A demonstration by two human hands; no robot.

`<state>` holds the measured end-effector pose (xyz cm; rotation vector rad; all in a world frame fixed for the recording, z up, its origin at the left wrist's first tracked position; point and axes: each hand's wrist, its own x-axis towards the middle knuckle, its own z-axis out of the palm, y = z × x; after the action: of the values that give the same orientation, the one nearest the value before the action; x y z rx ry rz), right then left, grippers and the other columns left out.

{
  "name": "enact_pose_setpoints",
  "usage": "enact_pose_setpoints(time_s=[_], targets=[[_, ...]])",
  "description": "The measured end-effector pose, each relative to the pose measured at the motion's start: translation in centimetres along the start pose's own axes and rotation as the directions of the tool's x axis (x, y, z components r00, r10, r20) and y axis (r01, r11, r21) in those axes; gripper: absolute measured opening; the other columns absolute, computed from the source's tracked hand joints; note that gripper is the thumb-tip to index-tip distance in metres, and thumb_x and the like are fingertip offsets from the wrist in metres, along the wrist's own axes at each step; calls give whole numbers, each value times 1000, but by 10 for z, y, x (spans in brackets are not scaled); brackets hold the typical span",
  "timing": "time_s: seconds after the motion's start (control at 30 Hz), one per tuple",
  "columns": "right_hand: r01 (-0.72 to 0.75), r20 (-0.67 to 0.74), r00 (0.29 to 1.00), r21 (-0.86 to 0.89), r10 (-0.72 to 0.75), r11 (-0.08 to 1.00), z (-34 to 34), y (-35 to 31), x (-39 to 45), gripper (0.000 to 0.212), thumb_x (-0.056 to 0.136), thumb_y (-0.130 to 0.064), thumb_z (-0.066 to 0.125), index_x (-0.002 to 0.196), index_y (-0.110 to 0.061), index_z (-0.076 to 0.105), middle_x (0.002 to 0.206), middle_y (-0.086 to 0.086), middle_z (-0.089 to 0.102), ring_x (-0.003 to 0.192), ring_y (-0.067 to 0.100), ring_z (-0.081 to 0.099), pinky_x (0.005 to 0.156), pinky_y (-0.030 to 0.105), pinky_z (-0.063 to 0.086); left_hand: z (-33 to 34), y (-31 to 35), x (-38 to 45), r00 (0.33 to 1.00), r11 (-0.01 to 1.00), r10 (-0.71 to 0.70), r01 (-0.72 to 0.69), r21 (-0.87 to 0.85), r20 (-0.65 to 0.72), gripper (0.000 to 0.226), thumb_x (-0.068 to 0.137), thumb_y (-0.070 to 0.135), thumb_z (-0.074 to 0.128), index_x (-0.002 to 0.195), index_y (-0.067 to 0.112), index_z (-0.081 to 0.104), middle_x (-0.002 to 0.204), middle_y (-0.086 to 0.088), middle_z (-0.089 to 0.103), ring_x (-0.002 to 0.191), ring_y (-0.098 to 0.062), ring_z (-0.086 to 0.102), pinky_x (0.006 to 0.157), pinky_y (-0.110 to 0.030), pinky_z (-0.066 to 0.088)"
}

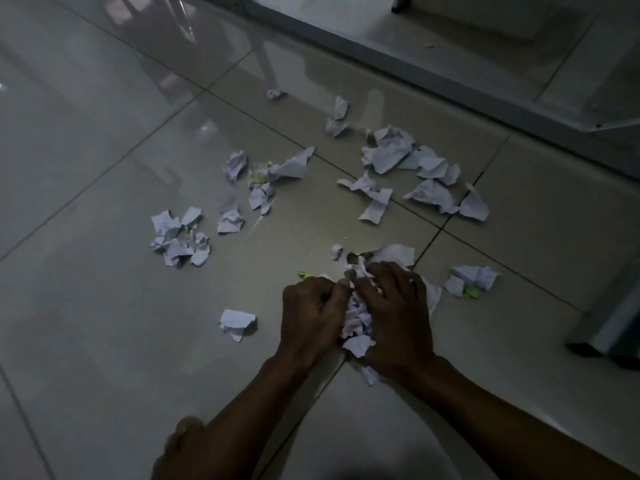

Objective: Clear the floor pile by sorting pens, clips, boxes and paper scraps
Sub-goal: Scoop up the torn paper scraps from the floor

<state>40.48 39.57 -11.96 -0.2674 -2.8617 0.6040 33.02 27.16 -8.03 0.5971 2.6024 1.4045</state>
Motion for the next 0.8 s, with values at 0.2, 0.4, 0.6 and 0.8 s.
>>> enact_pose_setpoints(time_s=[0.2,0.4,0.6,0.8], targets=[[16,-79,997,14,-15,1000,-1,-7,5,59,63,-53,61,111,-19,60,115,11,62,107,34,54,88,47,42,-15,-2,10,980,977,191,-196,88,62,38,88,32,55,64,7,70,61,-4,67,56,-13,59,57,-33,47],[12,-100,995,-15,-13,1000,-1,-7,7,55,53,-40,81,100,-16,68,101,5,66,89,31,59,70,37,45,-49,-7,8,957,954,277,-263,146,-85,22,87,24,58,80,6,69,79,-4,68,74,-15,61,66,-27,47],[39,-171,985,91,-23,995,0,-6,13,30,57,-30,80,79,-13,70,72,6,65,62,24,58,52,31,45,-98,-44,-6,963,906,266,-234,353,-44,40,85,41,59,102,6,66,104,-9,63,99,-23,57,80,-36,46],[94,-292,956,329,6,940,-12,-5,18,29,72,-31,66,56,-11,53,54,4,48,47,19,42,45,29,34,-109,-75,-26,973,856,117,-200,476,199,83,77,69,54,140,17,45,152,-5,34,137,-20,33,106,-37,31]])
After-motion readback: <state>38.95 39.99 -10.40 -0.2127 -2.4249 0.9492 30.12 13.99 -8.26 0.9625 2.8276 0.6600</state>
